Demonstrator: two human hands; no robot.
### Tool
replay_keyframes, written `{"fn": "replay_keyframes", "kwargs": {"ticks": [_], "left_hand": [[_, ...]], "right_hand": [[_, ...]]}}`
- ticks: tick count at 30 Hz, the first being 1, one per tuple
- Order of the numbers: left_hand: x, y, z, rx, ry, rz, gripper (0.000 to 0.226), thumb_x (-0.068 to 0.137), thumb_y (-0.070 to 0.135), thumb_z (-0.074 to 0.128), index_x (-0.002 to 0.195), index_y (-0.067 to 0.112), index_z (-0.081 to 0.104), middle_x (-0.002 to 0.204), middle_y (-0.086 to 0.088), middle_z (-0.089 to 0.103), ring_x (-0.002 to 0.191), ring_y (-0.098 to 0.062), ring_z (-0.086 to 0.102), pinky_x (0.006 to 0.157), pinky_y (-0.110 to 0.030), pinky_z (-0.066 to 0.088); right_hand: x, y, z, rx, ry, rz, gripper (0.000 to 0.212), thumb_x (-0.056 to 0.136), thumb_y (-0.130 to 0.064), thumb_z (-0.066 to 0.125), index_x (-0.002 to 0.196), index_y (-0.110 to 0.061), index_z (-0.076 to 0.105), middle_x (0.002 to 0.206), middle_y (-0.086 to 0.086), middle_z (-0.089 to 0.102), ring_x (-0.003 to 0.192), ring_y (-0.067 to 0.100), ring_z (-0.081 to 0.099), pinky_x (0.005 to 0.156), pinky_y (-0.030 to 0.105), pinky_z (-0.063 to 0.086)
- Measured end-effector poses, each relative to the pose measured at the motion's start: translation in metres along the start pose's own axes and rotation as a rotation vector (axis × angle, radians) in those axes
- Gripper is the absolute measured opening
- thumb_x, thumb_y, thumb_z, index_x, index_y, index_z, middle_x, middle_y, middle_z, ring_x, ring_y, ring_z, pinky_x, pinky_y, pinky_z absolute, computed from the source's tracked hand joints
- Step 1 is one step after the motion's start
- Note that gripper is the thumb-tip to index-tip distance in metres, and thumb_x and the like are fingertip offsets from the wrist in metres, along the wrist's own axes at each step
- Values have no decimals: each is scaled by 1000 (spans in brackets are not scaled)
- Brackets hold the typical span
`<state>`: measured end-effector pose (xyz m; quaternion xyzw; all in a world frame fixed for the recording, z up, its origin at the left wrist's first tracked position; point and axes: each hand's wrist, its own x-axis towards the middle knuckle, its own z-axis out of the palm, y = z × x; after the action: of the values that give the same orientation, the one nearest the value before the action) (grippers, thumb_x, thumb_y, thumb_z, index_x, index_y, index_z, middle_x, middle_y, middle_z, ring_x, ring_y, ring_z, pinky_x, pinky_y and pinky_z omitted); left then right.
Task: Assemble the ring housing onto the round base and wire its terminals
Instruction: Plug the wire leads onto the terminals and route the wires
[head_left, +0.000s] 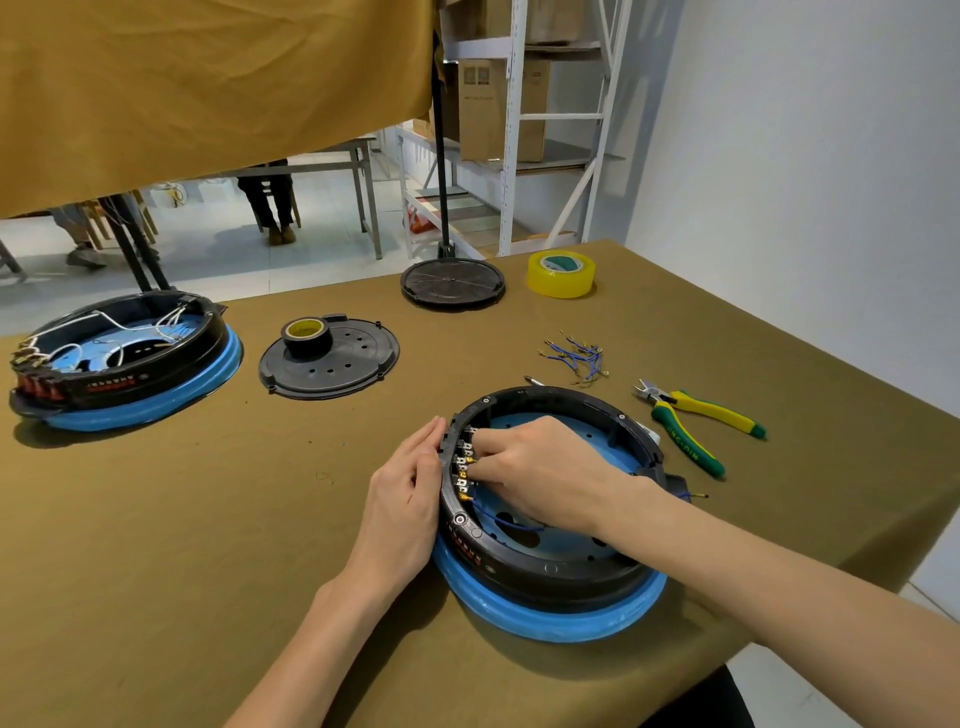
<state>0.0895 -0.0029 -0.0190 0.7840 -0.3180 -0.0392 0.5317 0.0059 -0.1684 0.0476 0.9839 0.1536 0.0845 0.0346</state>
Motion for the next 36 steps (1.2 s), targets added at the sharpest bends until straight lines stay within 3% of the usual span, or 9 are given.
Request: {"fn": "replay_keyframes", "kwargs": {"ticks": [6, 9, 13, 16, 20, 24, 29, 33, 36], "left_hand": [[-1, -2, 1, -62, -43, -6, 61, 104, 53, 23, 155, 25, 44, 157, 11, 47, 143, 7, 39, 116, -9, 27], [-1, -2, 1, -78, -46, 0, 62, 103, 53, 24, 154, 25, 45, 156, 11, 49, 142, 7, 40, 116, -11, 29], [-1, 2, 1, -98, -48, 1, 58, 105, 52, 26, 151, 26, 49, 150, 12, 55, 138, 5, 46, 119, -27, 37], [-1, 4, 1, -96, -49, 3, 61, 104, 53, 25, 152, 25, 49, 150, 12, 55, 137, 5, 47, 120, -32, 38], [-1, 5, 1, -98, -61, 10, 60, 104, 52, 24, 152, 25, 48, 149, 12, 55, 137, 6, 47, 119, -30, 38], [0, 4, 0, -80, -80, 23, 60, 104, 51, 23, 152, 26, 48, 150, 12, 55, 138, 6, 45, 120, -27, 35], [4, 1, -2, 30, -89, 41, 60, 104, 51, 21, 155, 27, 43, 156, 16, 46, 141, 12, 37, 117, -11, 27], [6, -3, -2, 24, -91, 55, 59, 106, 50, 21, 155, 27, 43, 157, 17, 46, 142, 9, 38, 120, -22, 30], [5, -3, 1, -11, -92, 61, 57, 107, 47, 22, 154, 26, 46, 154, 15, 50, 142, 6, 40, 122, -27, 32]], "right_hand": [[5, -3, -5, -66, -44, -72, 24, 95, -1, 52, 102, -11, 73, 98, 4, 60, 78, 25, 62, 66, 40, 51], [3, -3, -3, 8, -14, -13, 23, 98, -9, 53, 106, -15, 74, 104, -1, 63, 86, 23, 64, 71, 40, 52], [-8, 7, -4, 387, 119, 255, 15, 89, -18, 69, 99, -23, 79, 87, -13, 65, 76, 6, 58, 73, 29, 51], [-7, 16, -2, 602, 284, 517, 15, 89, -18, 68, 101, -23, 76, 83, -12, 67, 71, 6, 58, 70, 30, 52], [4, 25, 2, 573, 102, 589, 17, 93, -30, 69, 105, -20, 77, 93, -10, 67, 80, 3, 59, 72, 23, 49], [17, 26, 5, 696, 7, 578, 9, 92, -22, 72, 88, -17, 80, 80, -12, 72, 64, -7, 60, 55, 7, 41], [19, 29, 9, 743, 8, 600, 10, 94, -18, 71, 91, -15, 80, 76, -10, 70, 67, 0, 59, 63, 13, 43], [17, 27, 14, 762, 49, 620, 12, 94, -21, 72, 94, -13, 81, 83, -2, 75, 73, 8, 63, 70, 22, 49], [16, 28, 16, 759, 67, 653, 11, 93, -21, 73, 91, -14, 82, 81, -2, 75, 73, 8, 64, 67, 18, 48]]}}
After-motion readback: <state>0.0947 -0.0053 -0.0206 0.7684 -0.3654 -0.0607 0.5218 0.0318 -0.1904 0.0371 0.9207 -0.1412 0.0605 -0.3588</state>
